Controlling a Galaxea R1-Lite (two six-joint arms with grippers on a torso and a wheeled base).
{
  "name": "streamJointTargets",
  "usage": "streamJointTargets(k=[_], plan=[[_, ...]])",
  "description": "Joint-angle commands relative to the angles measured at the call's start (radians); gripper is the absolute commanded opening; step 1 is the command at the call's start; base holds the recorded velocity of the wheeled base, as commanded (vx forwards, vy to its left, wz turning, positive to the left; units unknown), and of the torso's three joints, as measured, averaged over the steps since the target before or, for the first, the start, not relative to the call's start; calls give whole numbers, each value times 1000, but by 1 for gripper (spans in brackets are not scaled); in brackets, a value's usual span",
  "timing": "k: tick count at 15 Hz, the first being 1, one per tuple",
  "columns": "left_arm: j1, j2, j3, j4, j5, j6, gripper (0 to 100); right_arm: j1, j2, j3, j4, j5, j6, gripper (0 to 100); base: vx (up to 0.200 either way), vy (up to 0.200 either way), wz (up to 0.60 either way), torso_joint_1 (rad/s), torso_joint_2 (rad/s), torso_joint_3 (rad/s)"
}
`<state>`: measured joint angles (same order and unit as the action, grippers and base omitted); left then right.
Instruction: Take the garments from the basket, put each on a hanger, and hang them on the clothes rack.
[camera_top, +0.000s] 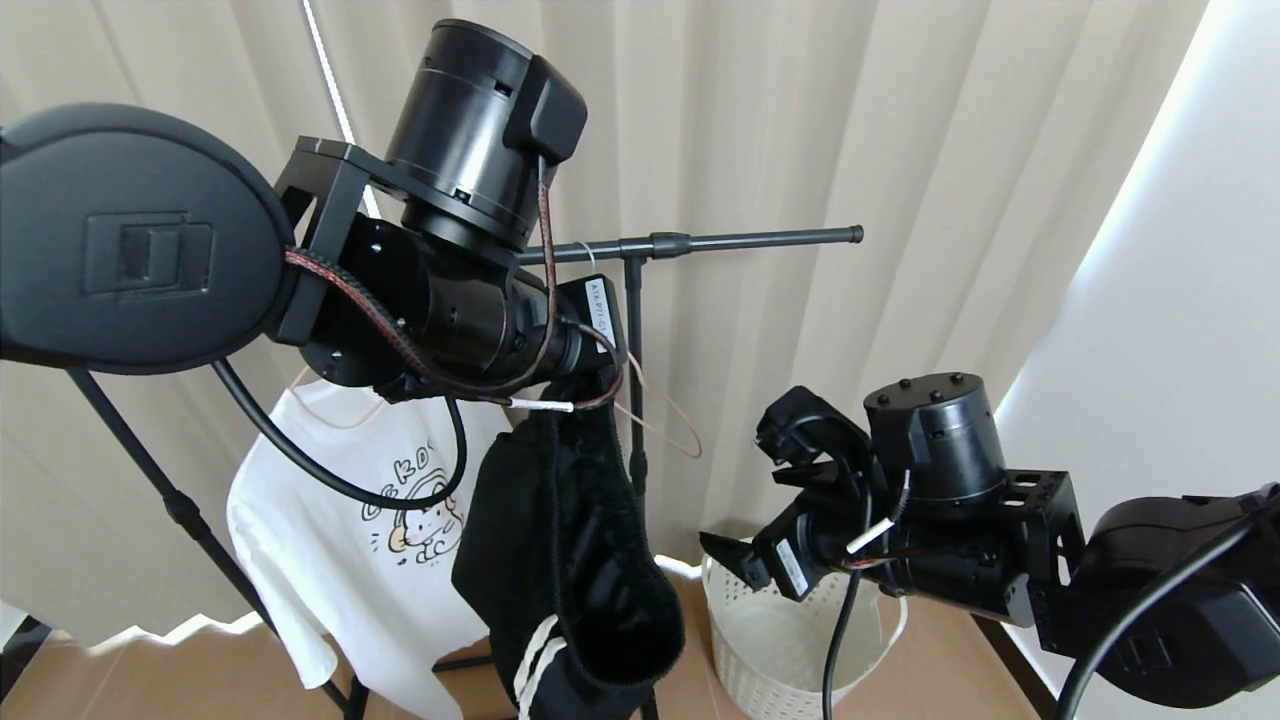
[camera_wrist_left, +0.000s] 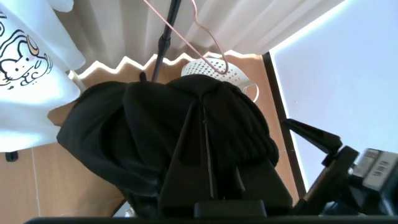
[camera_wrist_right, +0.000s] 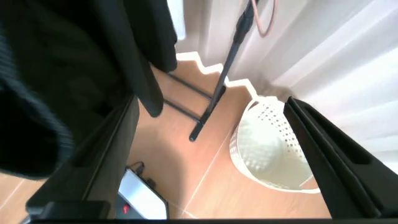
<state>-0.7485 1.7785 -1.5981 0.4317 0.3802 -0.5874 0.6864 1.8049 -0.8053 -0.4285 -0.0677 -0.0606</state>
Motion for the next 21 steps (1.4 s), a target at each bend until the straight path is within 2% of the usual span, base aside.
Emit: streamJointTargets(k=[1, 4, 6, 9, 12, 16, 21], plan=[[0, -7, 3, 1, 0, 0, 0, -1, 10, 3, -3, 0, -7, 100, 0, 0, 0, 0, 0, 0], [3, -8, 21, -1, 0, 0, 0, -2, -58, 17, -115, 12, 8, 100, 0, 0, 0, 0, 0, 0], [3, -7, 24, -1, 0, 0, 0, 5, -108, 32, -196, 12, 79, 100, 0, 0, 0, 0, 0, 0], [0, -5, 17, -1, 0, 1, 0, 33, -125, 46, -243, 20, 97, 100, 0, 0, 0, 0, 0, 0], [-2, -1, 4, -2, 0, 1, 0, 84, -87, 58, -242, 20, 97, 100, 0, 0, 0, 0, 0, 0], [-3, -7, 3, -2, 0, 1, 0, 148, 131, 66, -300, 0, 93, 100, 0, 0, 0, 0, 0, 0], [-3, -14, 4, -1, 0, 1, 0, 142, 151, 58, -308, -1, 93, 100, 0, 0, 0, 0, 0, 0]])
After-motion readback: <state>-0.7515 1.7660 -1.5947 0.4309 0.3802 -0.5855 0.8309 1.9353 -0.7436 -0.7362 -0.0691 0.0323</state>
